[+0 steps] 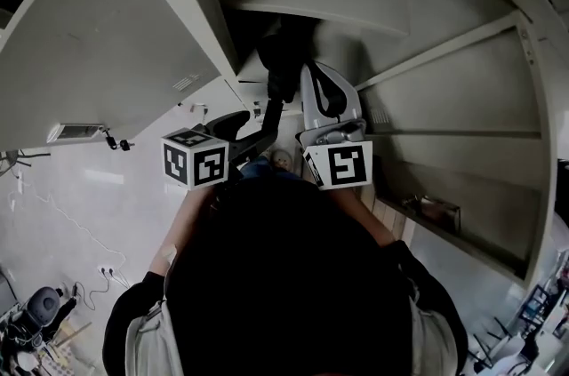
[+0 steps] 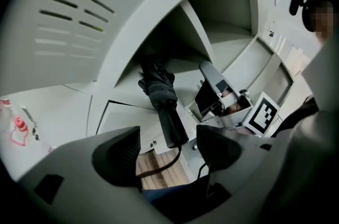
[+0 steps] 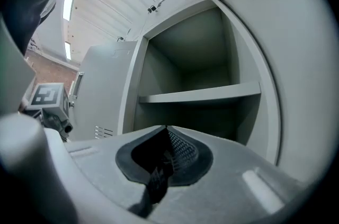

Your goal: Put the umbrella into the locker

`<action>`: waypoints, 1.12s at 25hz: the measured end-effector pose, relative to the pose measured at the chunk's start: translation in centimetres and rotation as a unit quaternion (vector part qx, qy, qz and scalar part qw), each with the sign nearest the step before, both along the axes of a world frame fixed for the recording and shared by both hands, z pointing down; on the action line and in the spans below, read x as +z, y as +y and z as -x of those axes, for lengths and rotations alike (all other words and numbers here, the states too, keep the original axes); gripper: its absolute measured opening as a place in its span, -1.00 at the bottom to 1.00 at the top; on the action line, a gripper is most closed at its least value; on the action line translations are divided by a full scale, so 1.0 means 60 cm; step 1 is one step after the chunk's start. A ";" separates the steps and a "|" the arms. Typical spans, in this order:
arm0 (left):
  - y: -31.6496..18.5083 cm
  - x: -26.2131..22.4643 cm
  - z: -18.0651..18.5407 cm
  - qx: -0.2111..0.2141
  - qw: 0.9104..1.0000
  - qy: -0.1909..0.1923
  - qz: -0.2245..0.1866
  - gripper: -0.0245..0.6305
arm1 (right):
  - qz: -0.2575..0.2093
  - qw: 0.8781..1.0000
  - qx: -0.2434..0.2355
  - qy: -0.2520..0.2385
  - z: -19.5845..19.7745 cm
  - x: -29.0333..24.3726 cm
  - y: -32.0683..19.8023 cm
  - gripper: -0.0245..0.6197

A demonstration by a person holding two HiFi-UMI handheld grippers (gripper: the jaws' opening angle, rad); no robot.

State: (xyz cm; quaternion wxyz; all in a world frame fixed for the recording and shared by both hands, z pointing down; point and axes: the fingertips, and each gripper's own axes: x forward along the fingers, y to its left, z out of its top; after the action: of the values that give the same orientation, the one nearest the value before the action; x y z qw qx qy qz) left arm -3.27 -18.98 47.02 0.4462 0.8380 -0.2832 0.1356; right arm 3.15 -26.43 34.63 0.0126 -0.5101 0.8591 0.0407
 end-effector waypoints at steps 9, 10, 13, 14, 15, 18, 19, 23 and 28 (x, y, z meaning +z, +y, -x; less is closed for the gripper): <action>0.068 -0.026 0.025 0.021 0.996 -0.027 -0.077 -0.87 | -0.011 0.999 -0.039 -0.003 0.044 -0.010 0.014 -0.91; 0.070 -0.022 0.016 0.034 0.995 -0.042 -0.085 -0.87 | -0.009 0.999 -0.040 -0.001 0.045 -0.009 0.015 -0.91; 0.071 -0.007 -0.008 0.071 0.987 -0.094 -0.109 -0.88 | -0.013 0.999 -0.037 0.011 0.041 -0.008 0.017 -0.91; 0.070 -0.003 -0.017 0.083 0.985 -0.099 -0.112 -0.88 | -0.014 0.999 -0.034 0.013 0.037 -0.009 0.018 -0.91; 0.069 0.000 -0.025 0.092 0.985 -0.097 -0.112 -0.88 | -0.015 0.999 -0.029 0.015 0.033 -0.010 0.018 -0.91; 0.057 0.002 -0.041 0.104 0.984 -0.085 -0.118 -0.89 | -0.014 1.000 -0.012 0.017 0.016 -0.012 0.015 -0.91; 0.049 0.001 -0.044 0.099 0.983 -0.084 -0.127 -0.89 | -0.011 1.000 -0.005 0.015 0.010 -0.012 0.013 -0.91; 0.007 0.001 -0.050 0.080 0.981 -0.086 -0.155 -0.90 | -0.004 1.000 0.018 0.016 -0.012 -0.010 0.005 -0.91; -0.043 0.005 -0.080 0.093 0.979 -0.073 -0.168 -0.90 | 0.002 0.999 0.035 0.017 -0.030 -0.008 -0.009 -0.91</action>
State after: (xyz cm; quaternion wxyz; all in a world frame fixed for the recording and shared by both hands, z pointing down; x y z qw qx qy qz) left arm 1.53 -21.57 47.30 0.2622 0.9116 -0.2549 0.1881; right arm 4.97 -26.98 34.14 -0.0040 -0.5394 0.8406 0.0481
